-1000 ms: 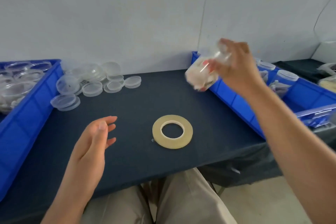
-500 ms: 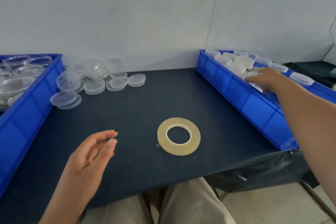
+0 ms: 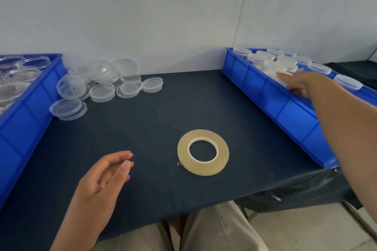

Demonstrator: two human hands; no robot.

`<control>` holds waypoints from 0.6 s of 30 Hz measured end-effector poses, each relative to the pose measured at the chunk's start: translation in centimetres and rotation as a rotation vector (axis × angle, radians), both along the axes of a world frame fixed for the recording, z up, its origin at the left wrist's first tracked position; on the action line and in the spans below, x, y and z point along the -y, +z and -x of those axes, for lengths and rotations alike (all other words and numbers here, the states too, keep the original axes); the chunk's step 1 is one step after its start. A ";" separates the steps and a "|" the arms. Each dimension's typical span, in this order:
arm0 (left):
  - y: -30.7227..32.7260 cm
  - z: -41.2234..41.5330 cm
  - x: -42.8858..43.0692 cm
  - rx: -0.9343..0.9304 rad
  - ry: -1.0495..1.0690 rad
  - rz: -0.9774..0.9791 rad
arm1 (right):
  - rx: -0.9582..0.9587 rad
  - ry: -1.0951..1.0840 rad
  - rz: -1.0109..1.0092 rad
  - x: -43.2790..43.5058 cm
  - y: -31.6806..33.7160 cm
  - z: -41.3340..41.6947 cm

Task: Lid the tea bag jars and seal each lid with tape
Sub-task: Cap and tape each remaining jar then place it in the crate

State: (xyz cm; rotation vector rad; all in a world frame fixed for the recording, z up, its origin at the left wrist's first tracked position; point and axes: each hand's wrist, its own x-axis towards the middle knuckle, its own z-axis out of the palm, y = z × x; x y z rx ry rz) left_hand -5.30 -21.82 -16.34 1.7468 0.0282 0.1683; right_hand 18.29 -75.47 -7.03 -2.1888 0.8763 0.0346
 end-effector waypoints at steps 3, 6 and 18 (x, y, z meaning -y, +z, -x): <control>0.1 0.1 0.1 -0.007 -0.011 0.016 | 0.024 -0.019 0.007 -0.4 -0.6 -0.5; 0.2 0.3 -0.1 -0.008 -0.012 0.014 | 0.049 -0.068 0.071 -0.4 -0.1 -0.2; 0.9 1.4 0.2 0.046 -0.061 -0.042 | 0.851 0.240 -0.036 -15.7 4.8 9.3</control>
